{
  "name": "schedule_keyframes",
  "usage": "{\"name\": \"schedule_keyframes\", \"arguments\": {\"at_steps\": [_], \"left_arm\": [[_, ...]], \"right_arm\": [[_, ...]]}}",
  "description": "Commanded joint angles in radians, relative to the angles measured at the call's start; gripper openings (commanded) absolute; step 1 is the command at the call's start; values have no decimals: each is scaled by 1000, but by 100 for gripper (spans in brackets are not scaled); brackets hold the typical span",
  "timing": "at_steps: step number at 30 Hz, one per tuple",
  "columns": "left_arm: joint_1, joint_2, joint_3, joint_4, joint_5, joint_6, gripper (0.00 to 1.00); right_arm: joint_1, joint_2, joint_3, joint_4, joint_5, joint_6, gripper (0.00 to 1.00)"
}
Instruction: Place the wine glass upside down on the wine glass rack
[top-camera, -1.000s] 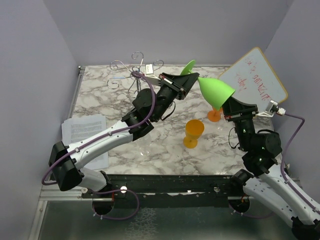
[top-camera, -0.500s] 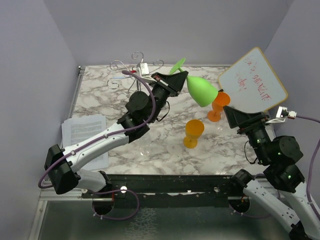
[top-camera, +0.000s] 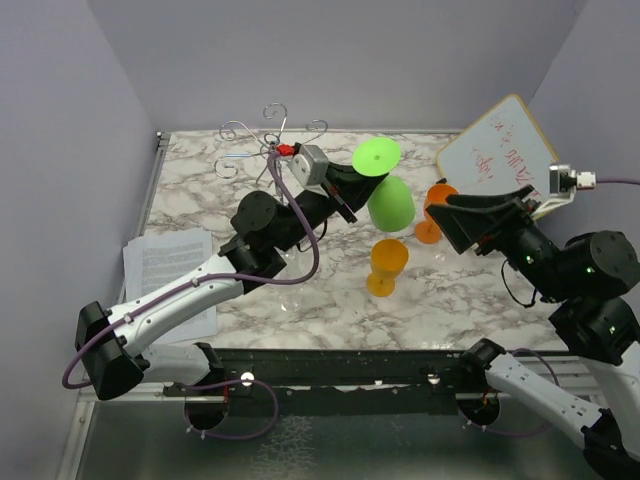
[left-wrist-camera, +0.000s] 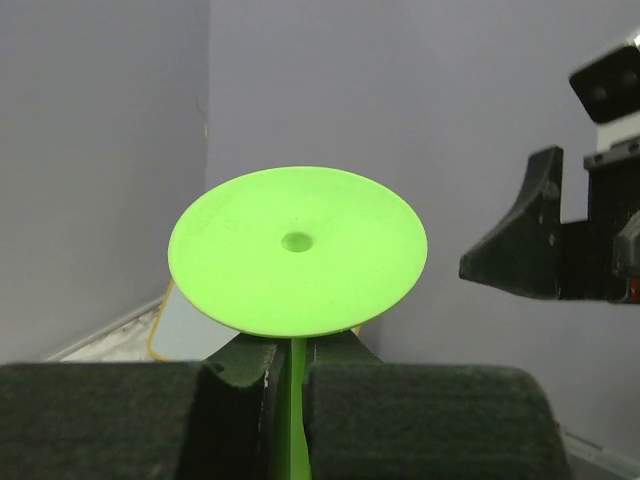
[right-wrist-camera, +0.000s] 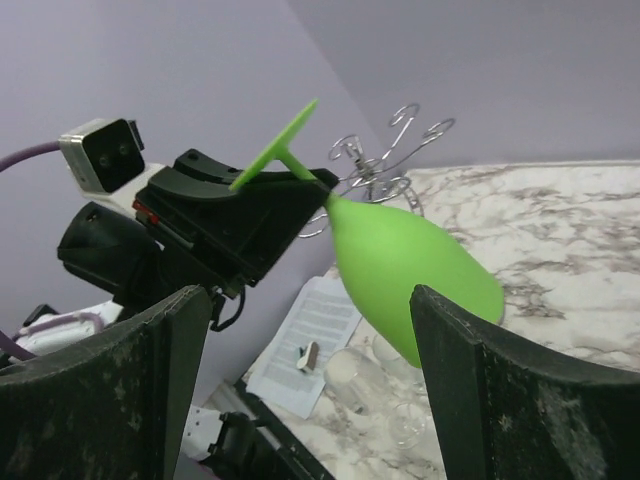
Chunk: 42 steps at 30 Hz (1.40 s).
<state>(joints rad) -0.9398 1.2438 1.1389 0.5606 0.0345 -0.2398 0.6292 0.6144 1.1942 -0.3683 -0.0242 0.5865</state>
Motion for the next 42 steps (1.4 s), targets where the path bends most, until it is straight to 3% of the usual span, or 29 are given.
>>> {"name": "schedule_keyframes", "arguments": {"at_steps": [1, 7, 14, 19, 23, 28, 33, 35, 37, 39, 42], "left_arm": [[1, -14, -31, 21, 162, 179, 0], [0, -15, -56, 19, 124, 235, 0], [0, -11, -70, 19, 140, 282, 0], [0, -21, -81, 19, 145, 298, 0], [0, -31, -96, 19, 150, 308, 0], [0, -32, -102, 12, 161, 334, 0], [1, -53, -123, -4, 190, 324, 1], [0, -69, -130, -17, 170, 306, 20], [0, -86, -137, -29, 139, 279, 49], [1, -110, -146, -40, 107, 253, 70], [1, -153, -156, -61, 62, 215, 85]], "right_arm": [[8, 109, 61, -1, -234, 44, 86], [6, 244, 99, 102, -385, 217, 67], [6, 239, 43, 197, -281, 396, 74], [7, 242, 23, 186, -139, 480, 72], [8, 270, 33, 154, -64, 491, 57], [6, 311, 67, 129, -25, 469, 46], [6, 323, 35, 205, -12, 481, 2], [6, 319, 23, 222, 1, 487, 1], [5, 314, 12, 236, 32, 487, 1], [6, 314, 13, 243, 86, 475, 1], [6, 331, 33, 242, 175, 444, 1]]}}
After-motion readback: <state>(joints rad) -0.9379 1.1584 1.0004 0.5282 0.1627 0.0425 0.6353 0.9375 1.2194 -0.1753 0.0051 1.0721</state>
